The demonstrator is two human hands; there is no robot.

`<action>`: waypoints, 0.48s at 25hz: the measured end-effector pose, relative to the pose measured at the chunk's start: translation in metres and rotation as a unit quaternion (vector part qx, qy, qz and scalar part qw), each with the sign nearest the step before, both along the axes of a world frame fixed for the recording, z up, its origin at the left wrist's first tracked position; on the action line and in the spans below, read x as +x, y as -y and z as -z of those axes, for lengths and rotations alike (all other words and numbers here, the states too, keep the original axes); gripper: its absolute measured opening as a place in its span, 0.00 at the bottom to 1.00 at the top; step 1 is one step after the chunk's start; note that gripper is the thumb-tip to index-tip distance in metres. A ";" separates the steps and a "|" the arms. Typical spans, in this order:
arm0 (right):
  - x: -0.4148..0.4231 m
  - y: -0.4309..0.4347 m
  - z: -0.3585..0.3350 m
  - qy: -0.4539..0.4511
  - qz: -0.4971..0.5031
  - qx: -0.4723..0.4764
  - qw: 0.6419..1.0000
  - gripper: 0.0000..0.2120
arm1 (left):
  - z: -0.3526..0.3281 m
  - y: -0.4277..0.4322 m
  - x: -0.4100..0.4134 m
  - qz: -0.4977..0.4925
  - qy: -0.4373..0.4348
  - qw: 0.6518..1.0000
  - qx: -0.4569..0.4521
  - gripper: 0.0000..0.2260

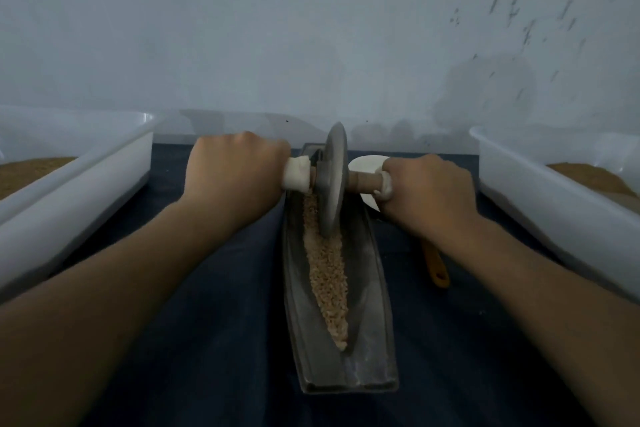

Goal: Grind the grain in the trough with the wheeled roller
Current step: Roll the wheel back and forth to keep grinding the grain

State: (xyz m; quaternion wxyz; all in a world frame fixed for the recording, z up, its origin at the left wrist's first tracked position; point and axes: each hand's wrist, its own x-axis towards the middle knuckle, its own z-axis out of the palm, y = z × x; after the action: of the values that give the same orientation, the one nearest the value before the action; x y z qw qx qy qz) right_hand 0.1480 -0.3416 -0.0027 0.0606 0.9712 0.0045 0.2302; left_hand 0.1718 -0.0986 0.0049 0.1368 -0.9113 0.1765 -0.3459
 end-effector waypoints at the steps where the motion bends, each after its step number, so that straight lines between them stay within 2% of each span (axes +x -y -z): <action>1: 0.004 -0.001 0.006 0.040 0.004 -0.001 0.999 0.10 | 0.003 0.000 0.001 0.000 0.023 1.000 -0.008 0.14; 3: -0.001 0.000 0.013 0.072 -0.015 -0.005 0.997 0.11 | 0.007 -0.001 -0.004 0.018 0.049 0.998 -0.031 0.17; 6: -0.031 0.001 0.008 0.064 -0.041 -0.033 0.997 0.13 | 0.010 -0.004 -0.029 0.025 0.041 0.999 -0.026 0.18; 9: -0.074 0.001 -0.006 -0.002 -0.069 -0.025 0.997 0.17 | 0.007 -0.018 -0.064 0.055 0.019 0.998 0.000 0.20; 12: -0.102 0.005 -0.024 -0.069 -0.086 -0.001 0.994 0.12 | -0.004 -0.033 -0.082 0.054 -0.017 0.998 0.021 0.15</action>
State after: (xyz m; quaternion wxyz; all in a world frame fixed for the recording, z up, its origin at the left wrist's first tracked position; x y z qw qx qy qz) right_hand 0.0462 -0.3463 0.0209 0.0406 0.9807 0.0925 0.1672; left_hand 0.0902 -0.0658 0.0087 0.1335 -0.9030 0.2353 -0.3338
